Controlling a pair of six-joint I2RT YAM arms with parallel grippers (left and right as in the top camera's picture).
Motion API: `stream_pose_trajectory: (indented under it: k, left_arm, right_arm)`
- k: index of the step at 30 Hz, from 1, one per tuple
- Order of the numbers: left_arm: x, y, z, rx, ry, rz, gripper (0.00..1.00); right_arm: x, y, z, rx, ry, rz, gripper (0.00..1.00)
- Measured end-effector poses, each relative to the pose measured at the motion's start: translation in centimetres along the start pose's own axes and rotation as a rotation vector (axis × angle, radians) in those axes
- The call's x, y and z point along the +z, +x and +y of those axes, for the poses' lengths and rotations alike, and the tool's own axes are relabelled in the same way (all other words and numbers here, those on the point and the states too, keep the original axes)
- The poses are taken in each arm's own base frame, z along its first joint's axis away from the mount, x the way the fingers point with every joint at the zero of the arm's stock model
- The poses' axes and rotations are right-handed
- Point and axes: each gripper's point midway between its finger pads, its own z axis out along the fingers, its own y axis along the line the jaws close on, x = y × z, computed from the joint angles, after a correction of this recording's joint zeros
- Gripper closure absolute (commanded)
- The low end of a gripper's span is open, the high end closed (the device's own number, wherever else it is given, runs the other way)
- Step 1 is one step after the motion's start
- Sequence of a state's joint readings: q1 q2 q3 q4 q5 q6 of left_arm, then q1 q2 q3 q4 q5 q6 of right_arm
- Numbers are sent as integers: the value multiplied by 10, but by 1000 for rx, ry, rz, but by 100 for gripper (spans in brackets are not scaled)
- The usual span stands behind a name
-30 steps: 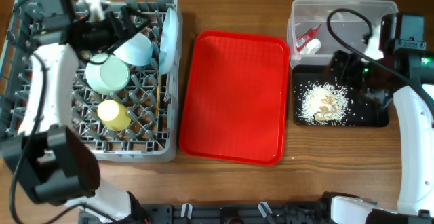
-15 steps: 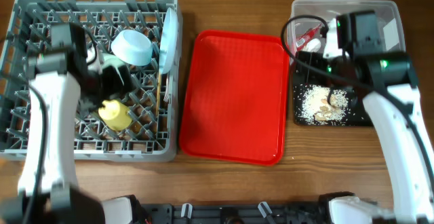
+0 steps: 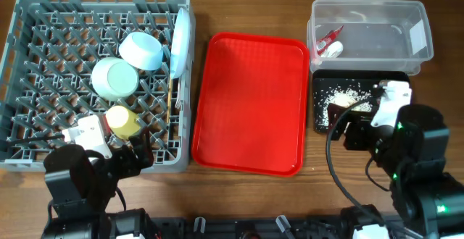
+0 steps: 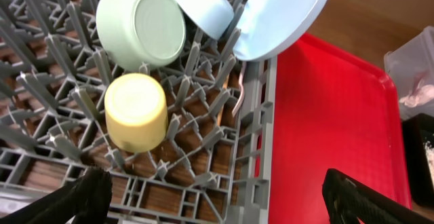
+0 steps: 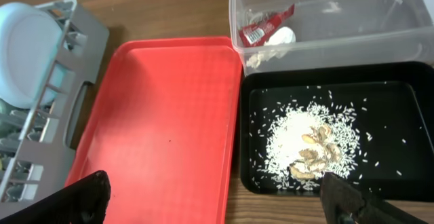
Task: Sort waste into correct bins and load items into the dishwasher rack
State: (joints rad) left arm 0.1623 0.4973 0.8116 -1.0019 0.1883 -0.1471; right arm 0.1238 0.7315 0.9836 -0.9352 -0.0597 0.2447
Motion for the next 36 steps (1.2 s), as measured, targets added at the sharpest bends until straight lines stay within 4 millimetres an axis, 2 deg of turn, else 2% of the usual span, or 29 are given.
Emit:
stream_pose_trajectory:
  k: [3, 6, 9, 10, 11, 13, 20, 23, 24, 26, 27, 28, 36]
  left_arm:
    - [0, 1, 0, -1, -1, 5, 0]
    - [0, 1, 0, -1, -1, 5, 0]
    - [0, 2, 0, -1, -2, 7, 0]
    - [0, 2, 1, -2, -2, 8, 0]
    - [0, 2, 1, -2, -2, 9, 0]
    - [0, 2, 1, -2, -2, 9, 0]
    - [1, 3, 1, -2, -2, 10, 0]
    - [1, 3, 1, -2, -2, 11, 0]
    - [1, 3, 1, -2, -2, 11, 0]
    - [1, 3, 1, -2, -2, 11, 0]
    - [1, 3, 1, -2, -2, 10, 0]
    - [1, 3, 1, -2, -2, 10, 0]
    - [1, 3, 1, -2, -2, 11, 0]
  right_arm:
    - [11, 3, -2, 3, 12, 44, 0]
    - [19, 9, -14, 2, 77, 65, 0]
    - [5, 10, -17, 0, 84, 5, 0]
    - [-4, 6, -16, -3, 75, -56, 0]
    - [-19, -6, -13, -27, 47, -194, 0]
    - [-30, -16, -11, -70, 16, -372, 0]
    - [-36, -25, -9, -106, -86, -918, 0]
    - [-16, -13, -13, -110, -103, -1014, 0]
    - [-3, -4, -17, -110, -98, -991, 1]
    - [28, 18, -26, -111, -60, -860, 0]
    - [36, 25, -29, -109, -46, -812, 0]
    - [55, 45, -36, -108, -21, -704, 0]
    - [57, 47, -36, -109, -20, -692, 0]
